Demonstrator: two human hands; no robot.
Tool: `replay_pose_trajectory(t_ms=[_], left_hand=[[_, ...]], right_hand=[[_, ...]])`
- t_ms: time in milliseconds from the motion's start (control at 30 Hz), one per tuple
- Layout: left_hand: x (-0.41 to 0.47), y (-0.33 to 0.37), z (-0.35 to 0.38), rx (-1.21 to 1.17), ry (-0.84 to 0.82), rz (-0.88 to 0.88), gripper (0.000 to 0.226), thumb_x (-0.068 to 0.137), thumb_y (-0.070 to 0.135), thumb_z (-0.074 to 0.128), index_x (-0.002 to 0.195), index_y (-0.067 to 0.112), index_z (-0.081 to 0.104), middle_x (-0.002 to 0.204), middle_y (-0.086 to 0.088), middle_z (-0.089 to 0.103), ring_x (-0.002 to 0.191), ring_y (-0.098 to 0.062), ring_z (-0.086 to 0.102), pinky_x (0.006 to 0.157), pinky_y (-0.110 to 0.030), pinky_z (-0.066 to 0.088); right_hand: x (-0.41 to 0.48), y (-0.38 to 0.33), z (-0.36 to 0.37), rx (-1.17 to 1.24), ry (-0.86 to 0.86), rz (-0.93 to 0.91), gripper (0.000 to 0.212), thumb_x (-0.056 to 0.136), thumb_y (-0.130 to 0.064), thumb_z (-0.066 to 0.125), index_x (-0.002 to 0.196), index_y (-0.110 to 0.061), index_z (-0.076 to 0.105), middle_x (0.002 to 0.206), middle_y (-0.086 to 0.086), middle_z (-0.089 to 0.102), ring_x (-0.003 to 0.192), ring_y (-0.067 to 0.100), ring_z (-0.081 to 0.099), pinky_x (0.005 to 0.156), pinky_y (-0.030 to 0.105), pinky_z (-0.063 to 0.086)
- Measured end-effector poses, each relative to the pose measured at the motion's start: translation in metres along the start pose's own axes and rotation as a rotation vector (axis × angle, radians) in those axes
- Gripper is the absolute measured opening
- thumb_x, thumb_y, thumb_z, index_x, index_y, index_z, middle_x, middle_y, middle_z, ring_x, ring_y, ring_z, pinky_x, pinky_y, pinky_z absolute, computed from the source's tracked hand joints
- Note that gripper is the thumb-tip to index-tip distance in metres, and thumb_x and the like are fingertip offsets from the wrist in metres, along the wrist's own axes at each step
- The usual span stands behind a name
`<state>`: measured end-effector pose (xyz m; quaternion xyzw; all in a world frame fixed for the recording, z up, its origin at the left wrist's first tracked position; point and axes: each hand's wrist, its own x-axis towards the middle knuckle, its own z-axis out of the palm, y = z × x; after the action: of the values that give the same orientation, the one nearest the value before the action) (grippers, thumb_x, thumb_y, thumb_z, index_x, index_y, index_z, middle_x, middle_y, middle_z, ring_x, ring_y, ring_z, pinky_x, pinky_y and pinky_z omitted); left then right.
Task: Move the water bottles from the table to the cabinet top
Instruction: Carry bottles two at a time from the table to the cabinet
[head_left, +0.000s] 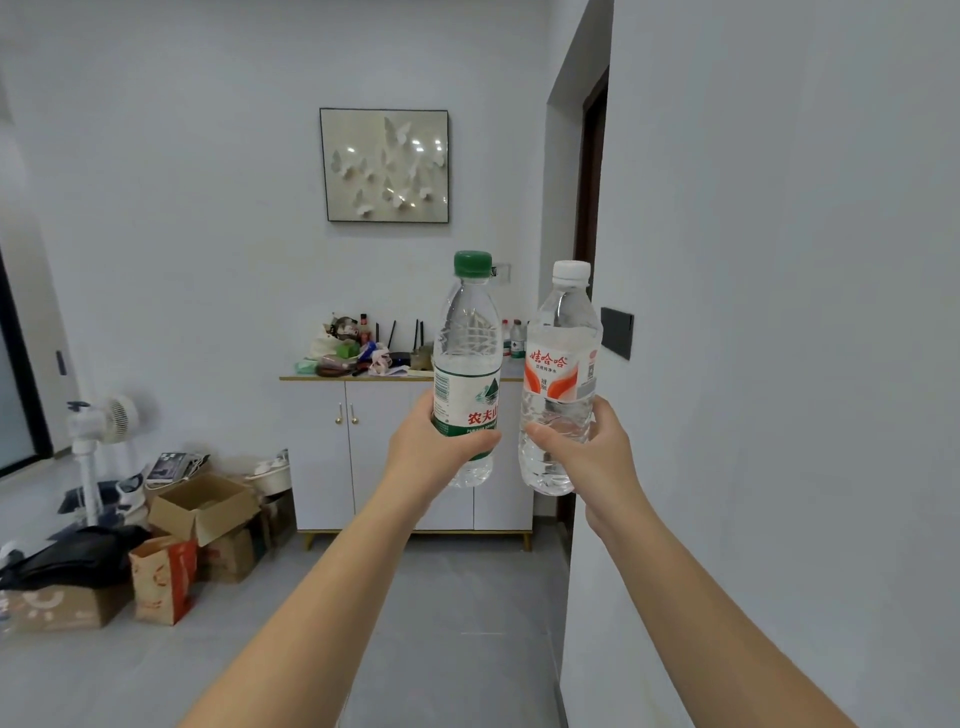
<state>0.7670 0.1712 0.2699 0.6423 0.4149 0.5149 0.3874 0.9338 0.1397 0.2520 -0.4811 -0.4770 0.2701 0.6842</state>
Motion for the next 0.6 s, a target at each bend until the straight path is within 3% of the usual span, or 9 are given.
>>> replay_pose_trajectory(t_ms=[233,367,500,600], left_hand=[[0.109,-0.045,0.025,-0.011,0.034,0.0,0.055,0.07,0.021,0.083,0.116,0.029,0.054,0.105,0.009,0.066,0.097,-0.009,0.062,0.074,-0.026,0.052],[0.163,-0.058,0.034,-0.019,0.059,0.009,0.053,0.071,0.022,0.083,0.113,0.033,0.054,0.103,0.012,0.066,0.096,-0.006,0.061,0.075,-0.027,0.052],[0.203,-0.07,0.041,-0.046,0.095,0.005,0.05,0.071,0.021,0.083,0.11,0.034,0.054,0.101,0.013,0.066,0.093,-0.005,0.062,0.069,-0.024,0.05],[0.229,-0.08,0.045,-0.052,0.095,-0.006,0.05,0.072,0.022,0.083,0.111,0.032,0.054,0.101,0.012,0.066,0.092,-0.005,0.061,0.064,-0.023,0.048]], right_hand=[[0.104,0.051,0.018,0.002,-0.024,0.007,0.055,0.074,-0.016,0.084,0.119,-0.029,0.056,0.11,-0.009,0.067,0.1,0.009,0.066,0.079,0.026,0.054],[0.159,0.065,0.028,0.005,-0.029,-0.002,0.054,0.076,-0.016,0.083,0.115,-0.036,0.052,0.107,-0.014,0.064,0.096,0.005,0.063,0.069,0.017,0.049],[0.201,0.076,0.035,-0.005,-0.031,-0.015,0.053,0.077,-0.015,0.082,0.112,-0.038,0.05,0.099,-0.022,0.061,0.086,0.0,0.061,0.052,0.007,0.045],[0.226,0.088,0.041,0.001,-0.025,-0.011,0.052,0.077,-0.012,0.081,0.112,-0.036,0.051,0.097,-0.021,0.062,0.083,0.0,0.062,0.049,0.005,0.045]])
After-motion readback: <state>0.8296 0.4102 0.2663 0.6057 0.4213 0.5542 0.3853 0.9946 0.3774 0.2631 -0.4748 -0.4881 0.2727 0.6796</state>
